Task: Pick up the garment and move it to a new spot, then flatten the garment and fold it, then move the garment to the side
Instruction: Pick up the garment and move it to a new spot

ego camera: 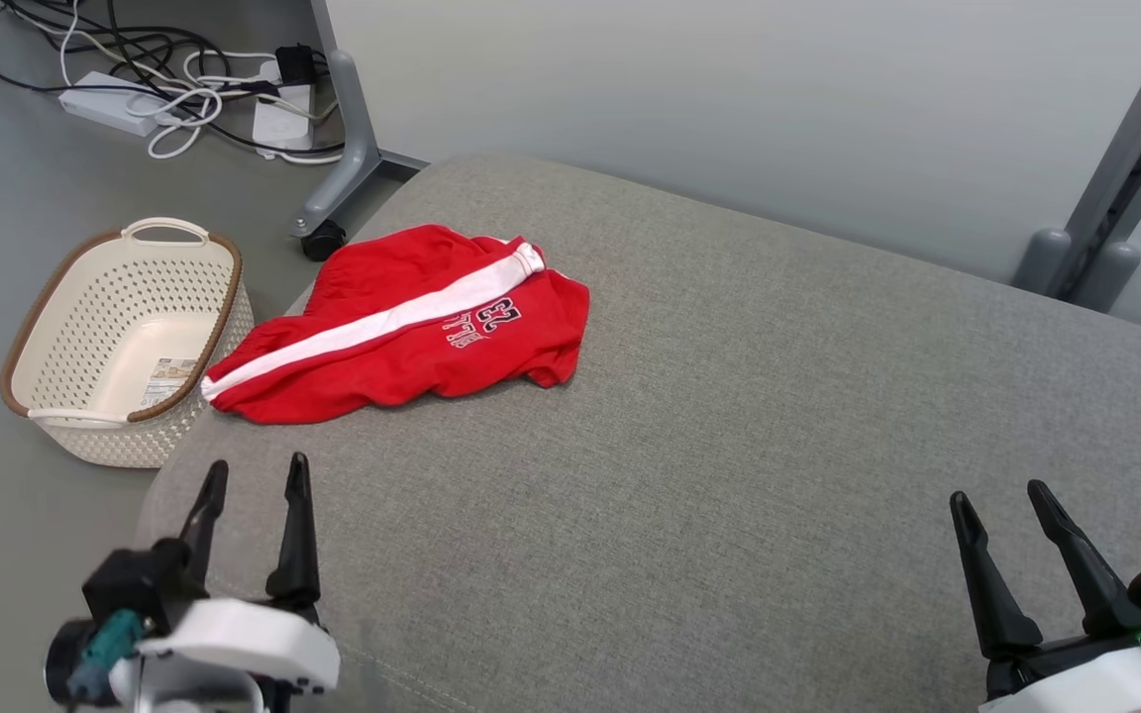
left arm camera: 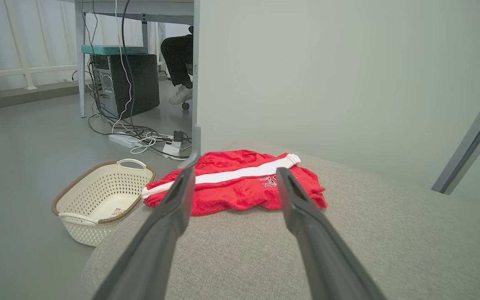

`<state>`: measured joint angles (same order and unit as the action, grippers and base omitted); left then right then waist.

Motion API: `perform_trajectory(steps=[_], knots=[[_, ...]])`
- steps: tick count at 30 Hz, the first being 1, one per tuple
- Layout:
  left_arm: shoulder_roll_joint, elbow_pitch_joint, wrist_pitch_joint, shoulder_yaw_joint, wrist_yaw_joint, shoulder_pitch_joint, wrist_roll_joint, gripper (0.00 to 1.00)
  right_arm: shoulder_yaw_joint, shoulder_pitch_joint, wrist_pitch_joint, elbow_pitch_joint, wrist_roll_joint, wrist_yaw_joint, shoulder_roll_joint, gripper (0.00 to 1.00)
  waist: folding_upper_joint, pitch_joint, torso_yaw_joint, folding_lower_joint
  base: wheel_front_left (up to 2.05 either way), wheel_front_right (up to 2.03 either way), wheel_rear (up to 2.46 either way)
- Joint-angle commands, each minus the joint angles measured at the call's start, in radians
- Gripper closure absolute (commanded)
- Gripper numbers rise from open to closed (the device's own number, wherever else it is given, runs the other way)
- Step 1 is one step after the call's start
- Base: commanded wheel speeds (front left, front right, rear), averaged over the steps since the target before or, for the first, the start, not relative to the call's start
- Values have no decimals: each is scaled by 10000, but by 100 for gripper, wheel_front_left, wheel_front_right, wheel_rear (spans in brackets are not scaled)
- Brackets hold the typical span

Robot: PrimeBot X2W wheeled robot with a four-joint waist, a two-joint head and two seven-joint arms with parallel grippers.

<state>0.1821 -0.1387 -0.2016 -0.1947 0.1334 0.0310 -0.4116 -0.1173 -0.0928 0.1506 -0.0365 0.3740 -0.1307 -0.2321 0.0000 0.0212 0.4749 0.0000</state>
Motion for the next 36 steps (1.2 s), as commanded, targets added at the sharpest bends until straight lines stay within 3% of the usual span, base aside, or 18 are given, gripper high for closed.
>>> perform_trajectory(steps=[1,10,18,24,36], knots=[[179,144,230,93,31,383,-80,0,-20,111,67,-6,33,-4,-89,0,0,68,-58,0,0,0,0],[1085,-77,3131,501,-110,2922,-747,0,19,489,-147,-310,-62,-4,-331,0,0,911,-778,0,0,0,0],[1657,-2231,5345,789,-653,5780,-1726,0,72,1116,-240,-823,-221,-4,-522,0,0,2112,-1800,0,0,0,0],[2098,-4371,6023,971,-1118,7446,-2104,0,40,1803,-282,-1334,-334,-4,-584,0,0,3142,-2658,0,0,0,0],[2469,-7725,6587,898,-1802,9091,-2378,0,29,2721,-175,-1691,-444,-4,-507,0,0,4646,-3767,0,0,0,0]])
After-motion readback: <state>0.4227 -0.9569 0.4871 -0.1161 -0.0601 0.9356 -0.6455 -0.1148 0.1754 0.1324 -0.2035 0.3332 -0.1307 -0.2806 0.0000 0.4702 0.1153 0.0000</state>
